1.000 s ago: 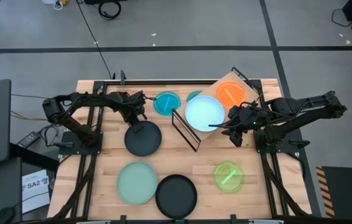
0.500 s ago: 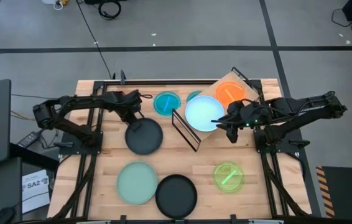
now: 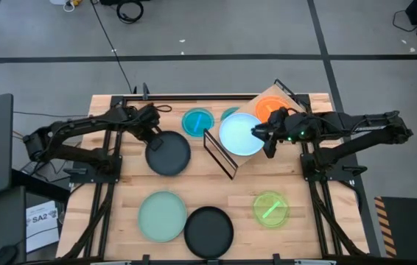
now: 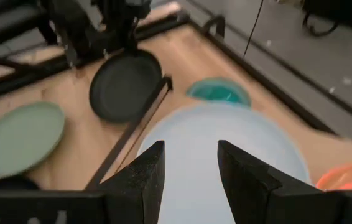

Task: Place and stack plates onto a shelf
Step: Stack the top big black plate on top of the big light blue plate on the shelf

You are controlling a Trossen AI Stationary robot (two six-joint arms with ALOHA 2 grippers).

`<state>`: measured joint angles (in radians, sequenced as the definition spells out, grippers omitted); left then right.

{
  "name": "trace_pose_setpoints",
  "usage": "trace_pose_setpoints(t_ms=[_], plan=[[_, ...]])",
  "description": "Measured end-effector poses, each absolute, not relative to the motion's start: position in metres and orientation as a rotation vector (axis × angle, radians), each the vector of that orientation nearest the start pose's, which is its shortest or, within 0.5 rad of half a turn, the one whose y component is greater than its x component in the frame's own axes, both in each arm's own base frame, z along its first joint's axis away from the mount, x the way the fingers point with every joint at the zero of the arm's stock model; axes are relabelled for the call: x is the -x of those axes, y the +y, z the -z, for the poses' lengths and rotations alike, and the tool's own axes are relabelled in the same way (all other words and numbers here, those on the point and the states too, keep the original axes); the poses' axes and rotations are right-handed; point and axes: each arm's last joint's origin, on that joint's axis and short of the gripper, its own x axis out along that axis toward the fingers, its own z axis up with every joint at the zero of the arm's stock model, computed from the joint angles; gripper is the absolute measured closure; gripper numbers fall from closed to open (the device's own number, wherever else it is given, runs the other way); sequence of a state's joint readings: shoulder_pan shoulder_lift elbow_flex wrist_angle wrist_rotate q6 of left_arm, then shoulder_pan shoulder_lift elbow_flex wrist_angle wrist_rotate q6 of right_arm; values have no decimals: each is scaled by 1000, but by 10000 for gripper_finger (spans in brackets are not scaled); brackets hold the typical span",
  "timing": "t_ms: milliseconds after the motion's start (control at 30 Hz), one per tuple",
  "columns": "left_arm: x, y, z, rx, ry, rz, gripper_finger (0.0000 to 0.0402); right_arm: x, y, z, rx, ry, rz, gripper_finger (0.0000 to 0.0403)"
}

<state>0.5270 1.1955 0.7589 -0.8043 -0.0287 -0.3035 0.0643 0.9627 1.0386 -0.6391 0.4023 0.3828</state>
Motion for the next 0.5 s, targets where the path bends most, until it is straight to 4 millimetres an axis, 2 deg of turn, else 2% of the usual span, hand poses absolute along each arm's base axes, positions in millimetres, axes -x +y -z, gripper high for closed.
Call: trace_pose_setpoints(t_ms=[500], plan=[[-149, 90, -246, 516, 916, -717, 387, -195, -35, -367, -253, 256, 565, 250]])
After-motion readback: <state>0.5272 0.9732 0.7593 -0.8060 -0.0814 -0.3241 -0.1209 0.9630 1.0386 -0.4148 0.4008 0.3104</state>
